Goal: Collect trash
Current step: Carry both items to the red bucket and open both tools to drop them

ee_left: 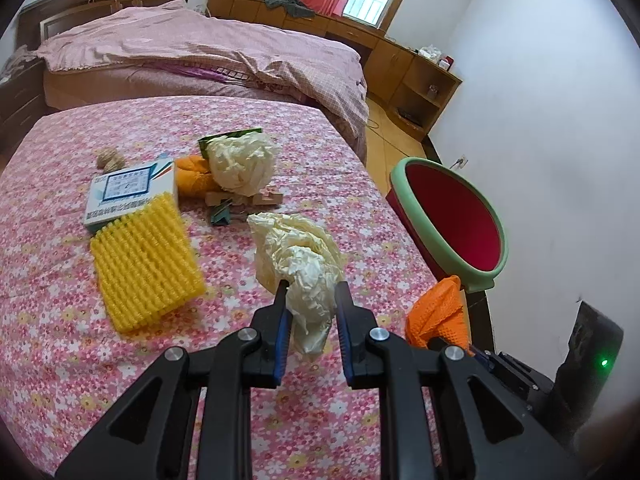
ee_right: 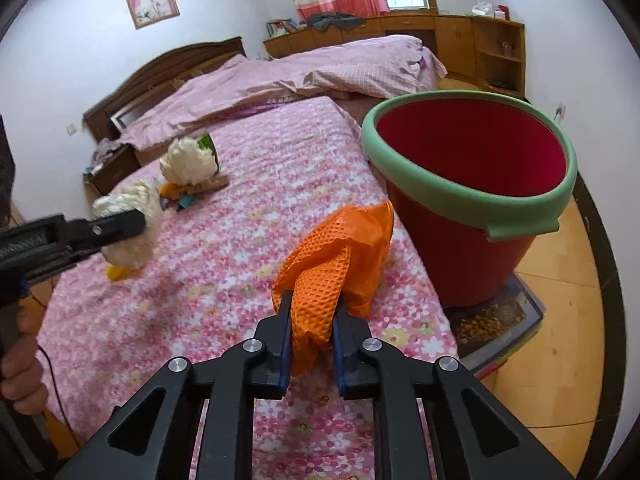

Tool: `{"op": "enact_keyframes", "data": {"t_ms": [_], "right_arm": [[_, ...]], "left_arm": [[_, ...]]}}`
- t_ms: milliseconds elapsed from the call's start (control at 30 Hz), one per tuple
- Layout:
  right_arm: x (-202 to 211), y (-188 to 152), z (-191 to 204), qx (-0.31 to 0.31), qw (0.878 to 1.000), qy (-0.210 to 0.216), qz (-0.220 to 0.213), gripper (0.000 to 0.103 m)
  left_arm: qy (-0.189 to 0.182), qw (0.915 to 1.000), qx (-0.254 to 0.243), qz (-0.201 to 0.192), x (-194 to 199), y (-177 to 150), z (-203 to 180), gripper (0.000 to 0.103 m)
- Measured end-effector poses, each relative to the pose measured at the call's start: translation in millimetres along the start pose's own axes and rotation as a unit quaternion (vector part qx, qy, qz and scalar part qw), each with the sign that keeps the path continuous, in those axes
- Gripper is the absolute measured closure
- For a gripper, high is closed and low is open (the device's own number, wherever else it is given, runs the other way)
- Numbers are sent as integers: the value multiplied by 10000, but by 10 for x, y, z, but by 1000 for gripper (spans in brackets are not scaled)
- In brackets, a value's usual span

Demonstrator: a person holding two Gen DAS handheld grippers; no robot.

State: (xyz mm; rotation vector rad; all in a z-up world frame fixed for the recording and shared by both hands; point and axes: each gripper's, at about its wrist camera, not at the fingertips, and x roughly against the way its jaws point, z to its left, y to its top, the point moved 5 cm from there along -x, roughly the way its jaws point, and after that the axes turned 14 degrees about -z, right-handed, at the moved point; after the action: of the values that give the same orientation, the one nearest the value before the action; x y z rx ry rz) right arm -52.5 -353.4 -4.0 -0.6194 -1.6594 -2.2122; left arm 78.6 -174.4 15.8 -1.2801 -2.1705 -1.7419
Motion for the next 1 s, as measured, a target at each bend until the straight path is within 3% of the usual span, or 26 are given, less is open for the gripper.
{"op": "enact_keyframes", "data": {"t_ms": [367, 633, 933, 1000], "right_arm": [[100, 622, -538, -308, 9974, -200, -625, 87], [-20, 914, -1093, -737, 9936, -444, -726, 86], [-173, 943, -1532, -1149, 9899, -642, -527, 81], [-193, 938, -1586, -1194, 9892, -686, -503, 75]], "left_arm": [[-370, 9985, -393, 62, -355, 162, -549, 83], [-679, 9953, -676, 155, -797, 295, -1148, 83], [-863, 9916, -865, 421, -1299, 293, -1604, 83], [-869, 9908, -911, 489, -1396, 278, -1646, 77]]}}
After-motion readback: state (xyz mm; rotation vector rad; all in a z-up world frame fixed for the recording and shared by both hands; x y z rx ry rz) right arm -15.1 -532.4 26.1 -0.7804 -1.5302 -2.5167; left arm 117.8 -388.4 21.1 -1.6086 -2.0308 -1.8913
